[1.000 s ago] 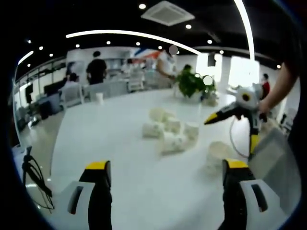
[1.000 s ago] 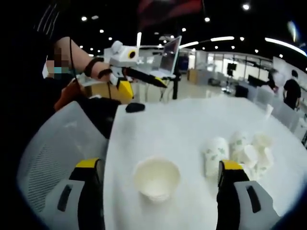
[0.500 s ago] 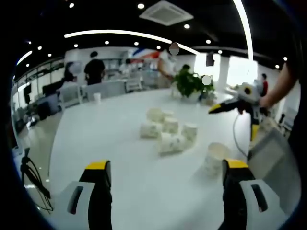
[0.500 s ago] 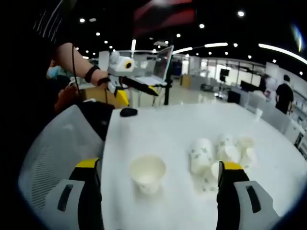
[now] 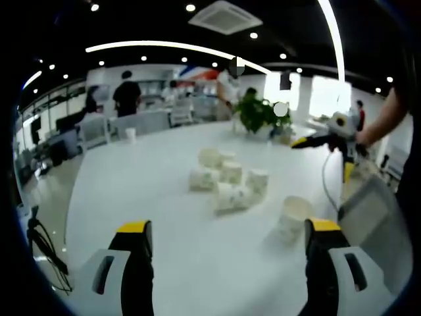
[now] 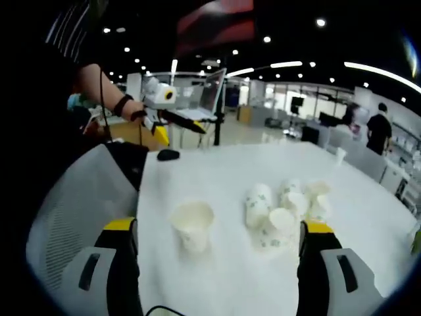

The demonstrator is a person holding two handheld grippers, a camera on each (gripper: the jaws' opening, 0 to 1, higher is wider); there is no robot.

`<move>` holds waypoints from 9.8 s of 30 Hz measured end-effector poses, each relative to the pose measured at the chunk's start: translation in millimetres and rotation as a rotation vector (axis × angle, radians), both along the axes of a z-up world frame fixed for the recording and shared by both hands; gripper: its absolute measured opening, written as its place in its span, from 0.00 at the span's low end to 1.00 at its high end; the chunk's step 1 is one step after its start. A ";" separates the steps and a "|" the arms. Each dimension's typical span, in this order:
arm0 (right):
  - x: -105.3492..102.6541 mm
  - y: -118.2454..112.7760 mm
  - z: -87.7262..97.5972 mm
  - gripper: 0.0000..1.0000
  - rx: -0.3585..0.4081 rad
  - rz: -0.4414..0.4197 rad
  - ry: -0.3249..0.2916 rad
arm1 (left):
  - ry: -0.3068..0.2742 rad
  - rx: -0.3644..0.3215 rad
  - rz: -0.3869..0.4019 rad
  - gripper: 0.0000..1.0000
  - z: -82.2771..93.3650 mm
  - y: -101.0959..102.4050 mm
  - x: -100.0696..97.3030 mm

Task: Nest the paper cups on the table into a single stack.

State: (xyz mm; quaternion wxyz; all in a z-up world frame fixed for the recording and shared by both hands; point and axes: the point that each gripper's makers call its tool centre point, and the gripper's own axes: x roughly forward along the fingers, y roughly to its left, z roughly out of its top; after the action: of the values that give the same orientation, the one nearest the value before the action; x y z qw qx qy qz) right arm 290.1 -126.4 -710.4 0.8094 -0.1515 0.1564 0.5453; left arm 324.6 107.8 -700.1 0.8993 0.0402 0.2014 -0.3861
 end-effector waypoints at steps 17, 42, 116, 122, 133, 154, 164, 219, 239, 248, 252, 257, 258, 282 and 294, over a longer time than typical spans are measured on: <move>14.0 -38.9 9.6 1.00 0.069 -0.083 -0.035 | 0.003 -0.003 -0.002 0.96 2.2 -2.5 5.1; 18.0 -39.8 -2.6 1.00 0.078 -0.134 -0.007 | 0.027 -0.033 -0.029 0.92 1.6 -15.9 22.1; 14.3 -38.9 -33.5 1.00 0.077 -0.169 0.066 | 0.283 -0.142 -0.296 0.59 -88.0 -126.1 105.9; 15.6 -40.5 -33.2 1.00 0.072 -0.177 0.068 | 0.328 -0.153 -0.321 0.49 -91.0 -131.1 98.9; 14.4 -44.7 -36.7 1.00 0.067 -0.185 0.075 | 0.358 -0.166 -0.323 0.30 -91.7 -132.2 98.2; 10.4 -43.2 -38.8 1.00 0.060 -0.198 0.088 | 0.351 -0.157 -0.319 0.03 -91.8 -126.4 98.8; 11.8 -41.8 -38.6 1.00 0.059 -0.200 0.085 | 0.355 -0.176 -0.320 0.00 -86.4 -127.6 96.1; 7.9 -31.4 -25.0 1.00 0.077 -0.177 0.026 | 0.237 0.088 -0.472 0.00 -22.0 -113.2 56.1; 2.5 -23.6 -23.8 1.00 0.097 -0.172 0.020 | 0.156 0.227 -0.583 0.00 16.4 -118.4 37.6; -1.4 -24.4 -22.2 1.00 0.107 -0.175 0.019 | 0.161 0.286 -0.626 0.00 27.5 -122.4 19.8; -4.3 -24.5 -23.3 1.00 0.108 -0.179 0.021 | 0.124 0.328 -0.652 0.00 31.4 -125.7 14.6; -7.8 -23.0 -21.6 1.00 0.119 -0.181 0.022 | 0.109 0.394 -0.693 0.00 33.8 -128.5 5.7; -7.5 -23.7 -22.4 1.00 0.118 -0.184 0.022 | 0.101 0.405 -0.706 0.00 34.5 -129.3 3.9; -12.0 -18.0 -20.2 1.00 0.151 -0.197 0.024 | 0.046 0.649 -0.882 0.00 41.0 -143.2 -29.4; -17.1 -19.1 -22.8 0.99 0.152 -0.197 0.035 | 0.080 0.716 -0.916 0.00 32.1 -149.6 -48.0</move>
State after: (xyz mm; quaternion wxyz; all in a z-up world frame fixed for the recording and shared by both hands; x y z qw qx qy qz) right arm 273.0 -145.5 -733.2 0.8653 -0.0639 0.1428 0.4761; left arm 276.7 -41.8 -668.0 0.5626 0.4099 0.3153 -0.6450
